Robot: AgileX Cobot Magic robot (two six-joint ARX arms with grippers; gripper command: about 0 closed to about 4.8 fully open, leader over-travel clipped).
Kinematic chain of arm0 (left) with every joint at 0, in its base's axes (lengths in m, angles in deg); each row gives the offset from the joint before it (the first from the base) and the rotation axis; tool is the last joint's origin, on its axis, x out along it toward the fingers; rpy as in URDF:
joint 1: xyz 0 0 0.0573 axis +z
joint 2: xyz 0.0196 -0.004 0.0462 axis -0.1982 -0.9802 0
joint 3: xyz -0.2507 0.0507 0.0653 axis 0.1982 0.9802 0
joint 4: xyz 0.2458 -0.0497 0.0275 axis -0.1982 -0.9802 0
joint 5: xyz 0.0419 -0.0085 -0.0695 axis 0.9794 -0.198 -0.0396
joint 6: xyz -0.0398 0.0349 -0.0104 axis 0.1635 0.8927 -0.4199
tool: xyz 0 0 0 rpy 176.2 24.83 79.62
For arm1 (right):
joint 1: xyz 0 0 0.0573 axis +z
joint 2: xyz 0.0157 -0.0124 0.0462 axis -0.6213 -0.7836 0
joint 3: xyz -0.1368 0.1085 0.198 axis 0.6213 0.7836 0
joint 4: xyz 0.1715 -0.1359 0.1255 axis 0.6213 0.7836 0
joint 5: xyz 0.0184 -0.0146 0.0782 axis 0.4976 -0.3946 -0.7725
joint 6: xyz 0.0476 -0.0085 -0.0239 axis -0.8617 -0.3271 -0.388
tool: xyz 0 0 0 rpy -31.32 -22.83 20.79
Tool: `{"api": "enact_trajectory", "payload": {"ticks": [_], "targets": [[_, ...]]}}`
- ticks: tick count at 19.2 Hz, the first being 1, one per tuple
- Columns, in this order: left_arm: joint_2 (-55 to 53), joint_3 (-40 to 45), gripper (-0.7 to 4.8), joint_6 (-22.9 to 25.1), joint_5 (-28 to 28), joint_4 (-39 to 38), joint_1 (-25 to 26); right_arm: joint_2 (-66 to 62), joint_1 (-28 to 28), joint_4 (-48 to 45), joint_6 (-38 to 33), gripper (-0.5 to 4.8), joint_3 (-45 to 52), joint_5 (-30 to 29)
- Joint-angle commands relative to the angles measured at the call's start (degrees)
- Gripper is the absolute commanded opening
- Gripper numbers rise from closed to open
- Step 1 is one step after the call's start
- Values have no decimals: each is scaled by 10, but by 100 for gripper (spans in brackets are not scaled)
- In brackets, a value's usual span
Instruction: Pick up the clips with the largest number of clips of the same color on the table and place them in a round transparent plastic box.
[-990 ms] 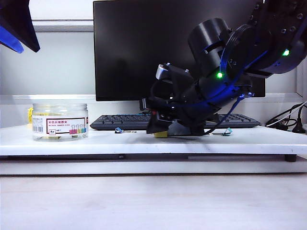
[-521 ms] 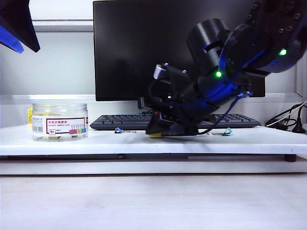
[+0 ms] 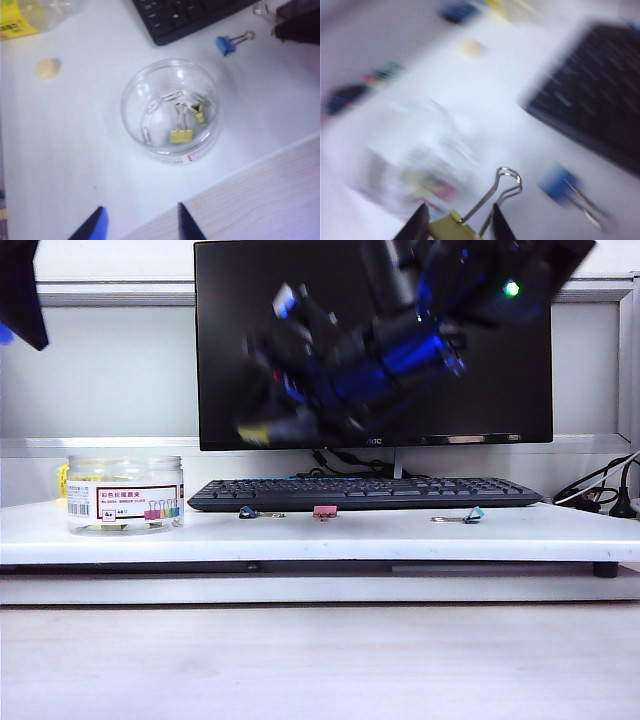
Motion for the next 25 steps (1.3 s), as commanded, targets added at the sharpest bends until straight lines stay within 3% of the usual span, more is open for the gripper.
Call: {"api": "enact_trajectory", "payload": {"ticks": [1,3,8,13,25], "targets": [[10,1,192,6,0,1,15,3,5,-5,-13,103,-33,-75],[14,1,192,13,-8,-5,38,3,13,-6,-13,104,-46,-97],[28,1,191,15,-89,-13,103,0,42,-11,-1,104,-52,-95],[29,1,191,12,-132,-14,103,-21,55,-19,1,104,-59,-89],[41,1,191,19,-130,-31,103,-120,64,39,3,105,-185,-97]]}}
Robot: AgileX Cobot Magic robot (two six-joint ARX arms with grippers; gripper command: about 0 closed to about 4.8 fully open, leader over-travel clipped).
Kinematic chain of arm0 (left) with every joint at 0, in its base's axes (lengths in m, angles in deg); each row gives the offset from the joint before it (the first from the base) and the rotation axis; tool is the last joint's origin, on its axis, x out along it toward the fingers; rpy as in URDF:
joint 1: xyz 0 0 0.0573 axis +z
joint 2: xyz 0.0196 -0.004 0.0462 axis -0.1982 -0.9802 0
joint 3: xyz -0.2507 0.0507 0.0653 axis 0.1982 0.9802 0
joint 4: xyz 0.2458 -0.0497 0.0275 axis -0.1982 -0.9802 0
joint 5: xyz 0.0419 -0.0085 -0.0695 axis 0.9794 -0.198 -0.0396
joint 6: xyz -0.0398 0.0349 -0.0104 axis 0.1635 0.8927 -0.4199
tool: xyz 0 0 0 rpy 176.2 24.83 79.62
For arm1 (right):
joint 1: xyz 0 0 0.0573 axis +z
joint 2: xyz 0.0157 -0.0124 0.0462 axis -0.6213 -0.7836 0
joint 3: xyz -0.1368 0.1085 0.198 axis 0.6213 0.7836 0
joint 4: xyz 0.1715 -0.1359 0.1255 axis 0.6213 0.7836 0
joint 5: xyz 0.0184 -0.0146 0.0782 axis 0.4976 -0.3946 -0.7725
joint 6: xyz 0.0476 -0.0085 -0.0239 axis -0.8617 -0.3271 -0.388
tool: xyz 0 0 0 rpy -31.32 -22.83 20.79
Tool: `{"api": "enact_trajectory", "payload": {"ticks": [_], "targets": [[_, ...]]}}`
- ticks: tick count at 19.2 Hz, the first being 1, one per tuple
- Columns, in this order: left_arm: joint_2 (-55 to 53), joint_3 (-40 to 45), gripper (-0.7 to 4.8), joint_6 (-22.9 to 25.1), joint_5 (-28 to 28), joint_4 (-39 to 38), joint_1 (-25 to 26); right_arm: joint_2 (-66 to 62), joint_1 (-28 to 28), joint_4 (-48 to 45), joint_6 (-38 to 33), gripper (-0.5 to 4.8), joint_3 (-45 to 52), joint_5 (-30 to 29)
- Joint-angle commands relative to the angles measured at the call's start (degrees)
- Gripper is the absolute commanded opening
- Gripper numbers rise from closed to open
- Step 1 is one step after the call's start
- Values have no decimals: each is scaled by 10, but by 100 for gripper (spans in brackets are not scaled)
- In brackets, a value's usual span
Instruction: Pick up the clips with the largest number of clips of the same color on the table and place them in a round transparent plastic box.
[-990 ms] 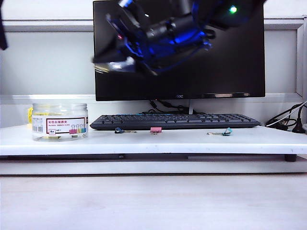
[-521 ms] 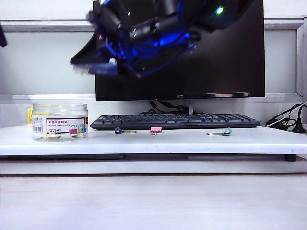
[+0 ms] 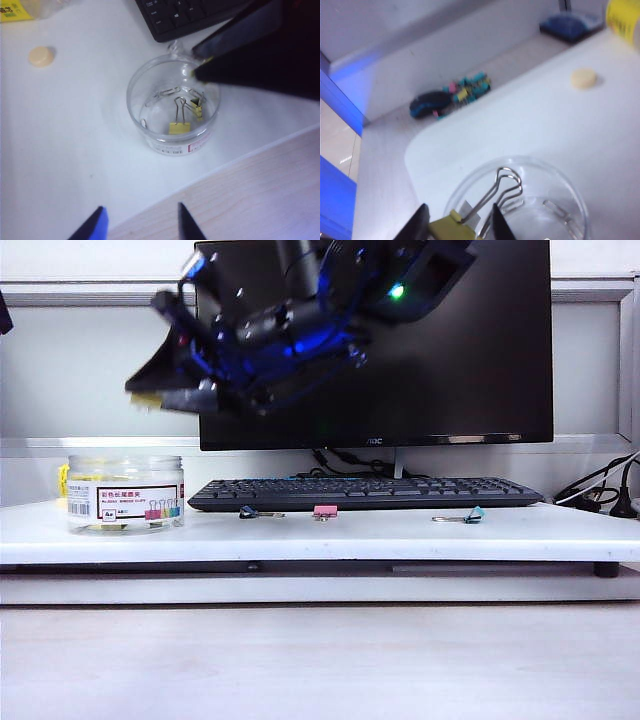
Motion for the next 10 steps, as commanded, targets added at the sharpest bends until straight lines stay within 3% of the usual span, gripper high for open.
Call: {"api": "enact_trajectory", "payload": {"ticks": [1,8,10], "targets": [[2,1,191,6,-5,-2,0,-13,6,-6,2,105,-12,-4],[2,1,191,6,-5,-3,0,-32,13,-8,4,109,-13,-2],[2,1,191,6,-5,-3,0,-32,12,-9,6,181,-13,-2]]}}
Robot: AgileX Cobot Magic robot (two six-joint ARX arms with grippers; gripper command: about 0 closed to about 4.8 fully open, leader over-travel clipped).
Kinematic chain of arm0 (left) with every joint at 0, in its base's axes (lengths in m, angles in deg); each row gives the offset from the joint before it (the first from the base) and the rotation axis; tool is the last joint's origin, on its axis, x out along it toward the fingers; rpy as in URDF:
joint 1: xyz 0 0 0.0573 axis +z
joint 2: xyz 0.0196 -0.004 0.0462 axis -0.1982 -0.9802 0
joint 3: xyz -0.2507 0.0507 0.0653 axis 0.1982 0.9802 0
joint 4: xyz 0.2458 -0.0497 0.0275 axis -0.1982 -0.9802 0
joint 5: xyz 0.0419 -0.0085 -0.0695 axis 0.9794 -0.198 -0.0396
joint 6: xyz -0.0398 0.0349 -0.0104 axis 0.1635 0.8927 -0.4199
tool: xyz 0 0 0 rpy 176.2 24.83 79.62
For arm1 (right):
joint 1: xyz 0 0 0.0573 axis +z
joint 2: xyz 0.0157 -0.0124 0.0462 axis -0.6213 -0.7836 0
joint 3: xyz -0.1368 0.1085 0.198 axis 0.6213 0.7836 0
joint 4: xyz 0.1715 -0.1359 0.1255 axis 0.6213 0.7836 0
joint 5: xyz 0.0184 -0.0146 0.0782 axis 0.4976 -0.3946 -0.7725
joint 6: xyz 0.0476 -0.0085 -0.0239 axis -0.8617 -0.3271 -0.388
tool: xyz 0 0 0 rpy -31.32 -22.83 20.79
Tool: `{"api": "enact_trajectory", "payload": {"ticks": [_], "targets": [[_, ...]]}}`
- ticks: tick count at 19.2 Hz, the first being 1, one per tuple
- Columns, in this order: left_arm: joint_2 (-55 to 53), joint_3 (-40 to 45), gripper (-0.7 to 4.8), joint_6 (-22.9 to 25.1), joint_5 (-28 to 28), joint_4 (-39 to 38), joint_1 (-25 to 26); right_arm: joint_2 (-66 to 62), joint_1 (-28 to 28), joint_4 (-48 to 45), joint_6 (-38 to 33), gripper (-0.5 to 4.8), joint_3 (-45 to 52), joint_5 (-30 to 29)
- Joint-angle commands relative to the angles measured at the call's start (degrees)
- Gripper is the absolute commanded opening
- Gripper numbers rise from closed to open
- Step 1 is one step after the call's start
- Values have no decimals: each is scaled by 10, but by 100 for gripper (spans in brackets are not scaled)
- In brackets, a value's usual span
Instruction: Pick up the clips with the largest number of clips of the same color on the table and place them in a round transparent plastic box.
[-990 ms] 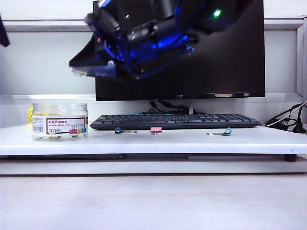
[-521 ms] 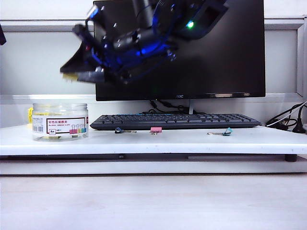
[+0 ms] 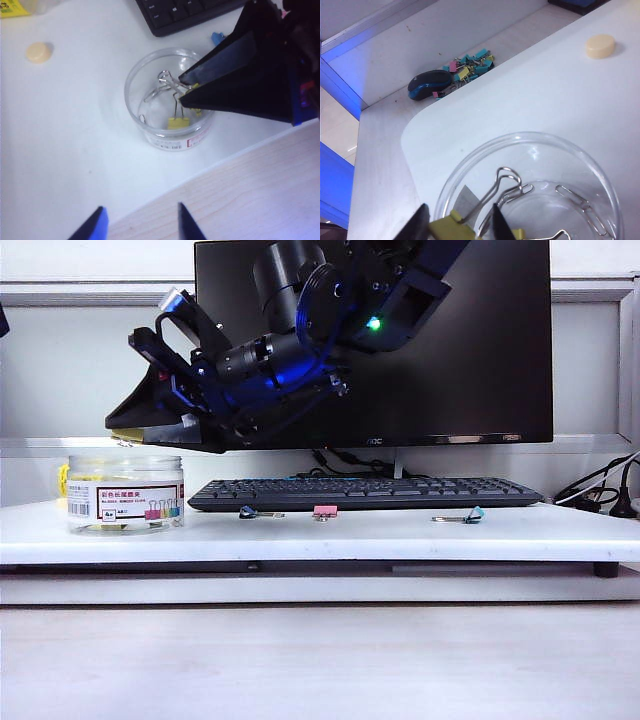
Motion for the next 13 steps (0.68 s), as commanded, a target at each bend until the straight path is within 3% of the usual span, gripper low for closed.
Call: {"api": "enact_trajectory", "payload": {"ticks": [1,13], "targets": [[2,1,191,2,-10,5,0,3,2,-10,4,217,-4,-1],[7,1,191,7,-19,10,0,18,-20,-16,4,218,-26,-5]]}}
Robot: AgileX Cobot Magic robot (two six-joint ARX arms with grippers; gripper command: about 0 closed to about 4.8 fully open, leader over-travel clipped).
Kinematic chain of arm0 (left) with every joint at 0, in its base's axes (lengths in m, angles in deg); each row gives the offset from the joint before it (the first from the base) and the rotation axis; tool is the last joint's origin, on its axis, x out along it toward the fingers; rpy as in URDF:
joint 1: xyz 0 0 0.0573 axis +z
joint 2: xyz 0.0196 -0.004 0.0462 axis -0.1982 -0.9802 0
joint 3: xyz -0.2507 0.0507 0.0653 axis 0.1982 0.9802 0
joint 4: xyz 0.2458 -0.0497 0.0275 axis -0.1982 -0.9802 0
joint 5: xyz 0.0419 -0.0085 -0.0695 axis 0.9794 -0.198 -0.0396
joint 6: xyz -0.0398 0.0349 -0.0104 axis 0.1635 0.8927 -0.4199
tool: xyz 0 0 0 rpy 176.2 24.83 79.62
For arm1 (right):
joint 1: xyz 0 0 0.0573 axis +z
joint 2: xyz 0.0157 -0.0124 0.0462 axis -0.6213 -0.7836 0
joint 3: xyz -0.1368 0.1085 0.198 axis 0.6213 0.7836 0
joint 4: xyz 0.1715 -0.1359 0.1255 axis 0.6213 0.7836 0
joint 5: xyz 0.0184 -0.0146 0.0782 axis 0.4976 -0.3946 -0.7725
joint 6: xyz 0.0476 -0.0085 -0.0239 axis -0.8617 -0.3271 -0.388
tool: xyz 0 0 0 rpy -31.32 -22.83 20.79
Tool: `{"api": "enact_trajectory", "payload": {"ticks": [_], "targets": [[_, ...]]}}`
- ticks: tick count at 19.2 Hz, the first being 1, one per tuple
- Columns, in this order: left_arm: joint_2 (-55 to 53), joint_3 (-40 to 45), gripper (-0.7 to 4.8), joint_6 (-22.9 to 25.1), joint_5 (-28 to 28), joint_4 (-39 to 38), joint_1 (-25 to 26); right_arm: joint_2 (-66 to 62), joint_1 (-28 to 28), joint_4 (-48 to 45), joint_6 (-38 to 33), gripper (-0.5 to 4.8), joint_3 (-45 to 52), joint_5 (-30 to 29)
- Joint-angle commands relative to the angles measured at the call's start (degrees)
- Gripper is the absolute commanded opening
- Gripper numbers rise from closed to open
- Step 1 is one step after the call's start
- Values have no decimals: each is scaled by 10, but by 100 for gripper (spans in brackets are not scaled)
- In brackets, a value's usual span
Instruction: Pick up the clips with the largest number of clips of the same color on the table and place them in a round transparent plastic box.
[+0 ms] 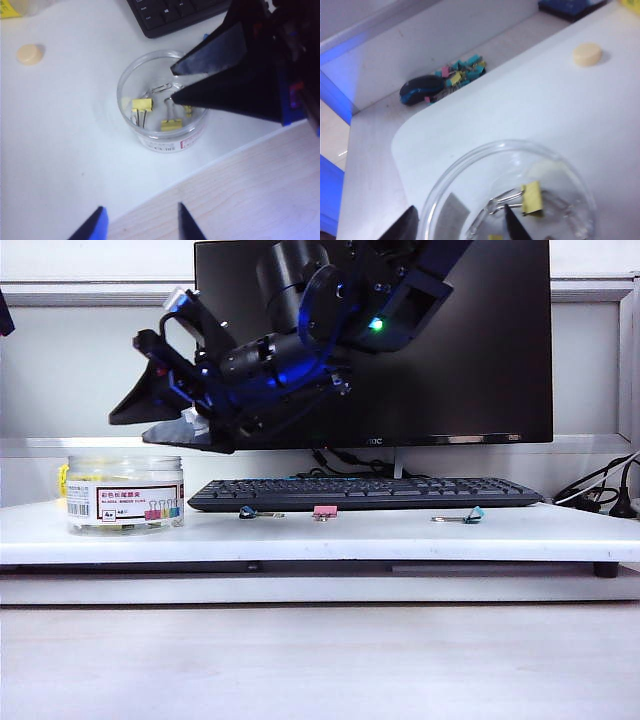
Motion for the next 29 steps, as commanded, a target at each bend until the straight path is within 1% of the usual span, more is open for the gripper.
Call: {"api": "enact_trajectory", "payload": {"ticks": [1,3,4,5,7,12,15,17,19,21,22,23,25,27,29], "targets": [[12,1,191,10,-14,16,0,23,-19,9,1,218,-41,-17],[26,1,191,9,-30,31,0,39,-36,68,34,218,-80,-27],[42,0,191,9,-31,45,0,56,-50,131,75,217,-111,-29],[52,0,191,9,-34,52,0,68,-59,169,101,216,-127,-29],[82,0,191,9,-47,67,0,107,-81,217,136,216,-140,-28],[188,0,191,11,-54,102,0,214,-150,278,158,212,-139,-28],[263,0,191,5,-53,102,0,273,-194,353,200,210,-139,-27],[306,0,191,-9,-53,102,0,309,-223,406,223,210,-137,-28],[346,0,191,-23,-53,97,0,344,-247,446,238,210,-134,-28],[377,1,191,-26,-52,81,0,375,-268,483,251,210,-133,-29],[392,1,191,-26,-41,65,0,393,-277,503,255,209,-133,-28],[407,1,191,-26,-38,37,0,422,-281,517,256,207,-126,-28],[414,1,191,-33,-39,15,0,460,-288,516,254,198,-102,-26],[419,4,191,-35,-49,22,0,515,-293,504,243,196,-52,-22],[419,4,191,-35,-57,31,0,586,-294,503,236,197,12,5]]}}
